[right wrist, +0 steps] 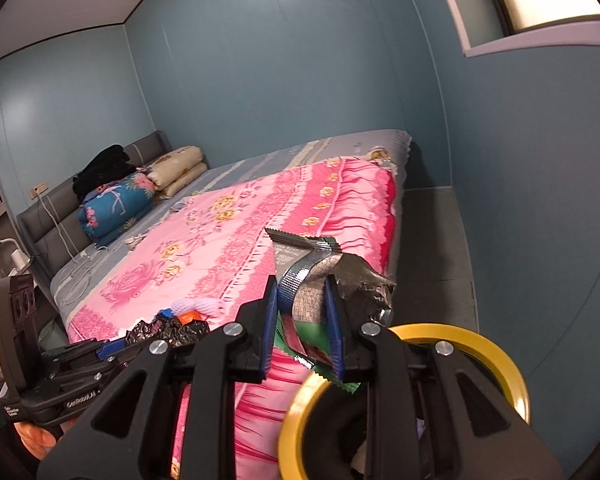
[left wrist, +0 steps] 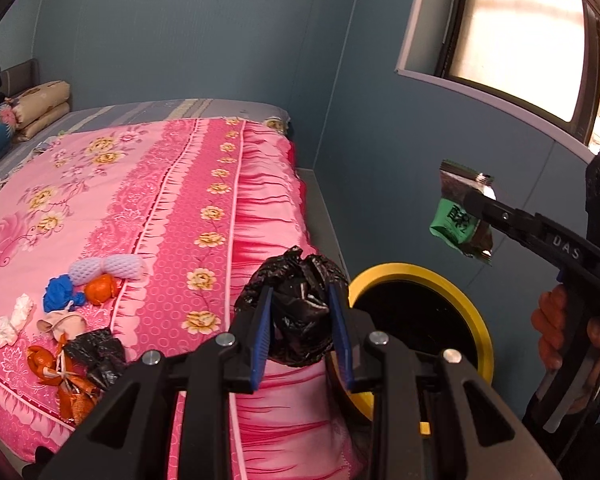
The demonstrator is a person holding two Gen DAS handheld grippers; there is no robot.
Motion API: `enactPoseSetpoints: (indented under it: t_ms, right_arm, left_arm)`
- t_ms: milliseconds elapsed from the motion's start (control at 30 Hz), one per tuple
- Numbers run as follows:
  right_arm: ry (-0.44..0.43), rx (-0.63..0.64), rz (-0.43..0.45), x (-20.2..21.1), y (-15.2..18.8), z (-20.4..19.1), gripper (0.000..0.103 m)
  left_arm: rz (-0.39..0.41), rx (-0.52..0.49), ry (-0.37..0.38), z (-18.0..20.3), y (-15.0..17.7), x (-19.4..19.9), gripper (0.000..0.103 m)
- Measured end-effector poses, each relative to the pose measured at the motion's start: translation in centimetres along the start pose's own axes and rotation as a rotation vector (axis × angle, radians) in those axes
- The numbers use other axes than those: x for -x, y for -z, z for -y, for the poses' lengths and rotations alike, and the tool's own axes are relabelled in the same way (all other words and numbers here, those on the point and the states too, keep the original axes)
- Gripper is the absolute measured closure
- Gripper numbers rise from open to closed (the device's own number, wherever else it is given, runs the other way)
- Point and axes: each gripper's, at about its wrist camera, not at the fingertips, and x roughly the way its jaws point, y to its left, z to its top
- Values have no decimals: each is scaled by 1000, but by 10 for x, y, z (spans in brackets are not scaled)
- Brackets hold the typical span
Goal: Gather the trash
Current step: 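Lift the black bag and foil wrapper and carry them to the bin, then open both tools over the bin to drop the bag and wrapper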
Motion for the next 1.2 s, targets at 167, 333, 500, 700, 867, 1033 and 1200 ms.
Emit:
enactPoseSetpoints:
  t_ms: [167,333,500,700,867,1033,1200]
  right_arm:
    - [33,-22,-9,-1,3,16,81]
    - [52,-45,-29,-6,8,33,81]
    - [67,-71,-47,-12,13,44,81]
    - [93,-114,-66,-16,18,62,81]
    - [100,-143,-84,-19,23,75,80]
    - [104,-174,-88,-19,27,84,75]
    - [112,-204,-79,-17,28,93,60]
  left_arm:
    - [-33,-29,32,18,4,-14,77]
    - [-64,-61,61,33,10,-26,77]
    - [-97,-95,77,49,15,-37,77]
    - [-143,-128,92,69,20,-55,77]
    - [-171,-142,118,81,24,-65,77]
    - [-184,-156,144,88,27,-69,76]
    - [-185,-139,169,86,28,-70,67]
